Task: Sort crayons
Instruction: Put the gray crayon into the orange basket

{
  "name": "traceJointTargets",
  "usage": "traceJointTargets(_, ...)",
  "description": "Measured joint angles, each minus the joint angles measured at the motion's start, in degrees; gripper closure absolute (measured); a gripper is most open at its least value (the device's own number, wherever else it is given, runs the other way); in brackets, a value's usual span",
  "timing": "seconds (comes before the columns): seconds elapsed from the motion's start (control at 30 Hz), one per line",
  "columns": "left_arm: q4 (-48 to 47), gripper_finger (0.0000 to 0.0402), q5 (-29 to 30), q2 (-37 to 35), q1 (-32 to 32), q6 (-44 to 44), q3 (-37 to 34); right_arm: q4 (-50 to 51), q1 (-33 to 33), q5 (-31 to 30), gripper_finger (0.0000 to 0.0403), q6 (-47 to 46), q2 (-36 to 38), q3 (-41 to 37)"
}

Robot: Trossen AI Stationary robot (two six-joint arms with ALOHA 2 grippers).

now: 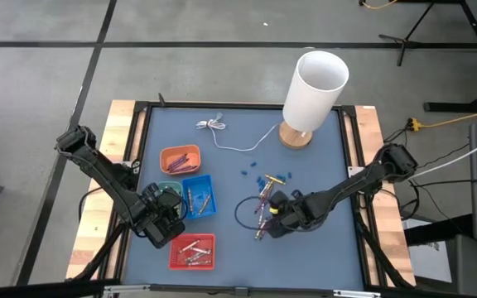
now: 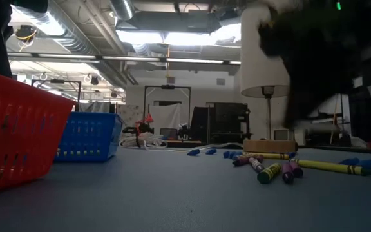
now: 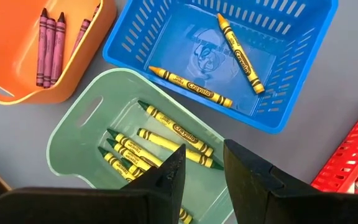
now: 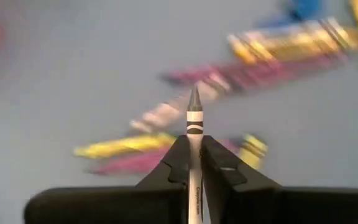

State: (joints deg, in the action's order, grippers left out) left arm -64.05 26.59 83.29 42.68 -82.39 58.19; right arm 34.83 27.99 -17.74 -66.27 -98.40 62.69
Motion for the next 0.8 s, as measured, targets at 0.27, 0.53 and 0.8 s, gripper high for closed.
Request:
traceJointTargets(0.27,0.28,0.0309,1.95,0.00,0.00,0.00,0.00,-27.83,0.04,-2.78,0.0385,18.36,-1.67,5.22)
traceJointTargets(0.53,0.41,0.0309,2.24,0.00,-0.01,0.00,0.00,-69.93,0.07,0.48,0.0385,39.38,-11.38,5.16)
traceJointTargets(0.8,0.72,0.0309,2.79,0.00,-0.11,0.00,0.02,-79.34,0.07,3.34,0.0383,46.25,-22.72,13.18)
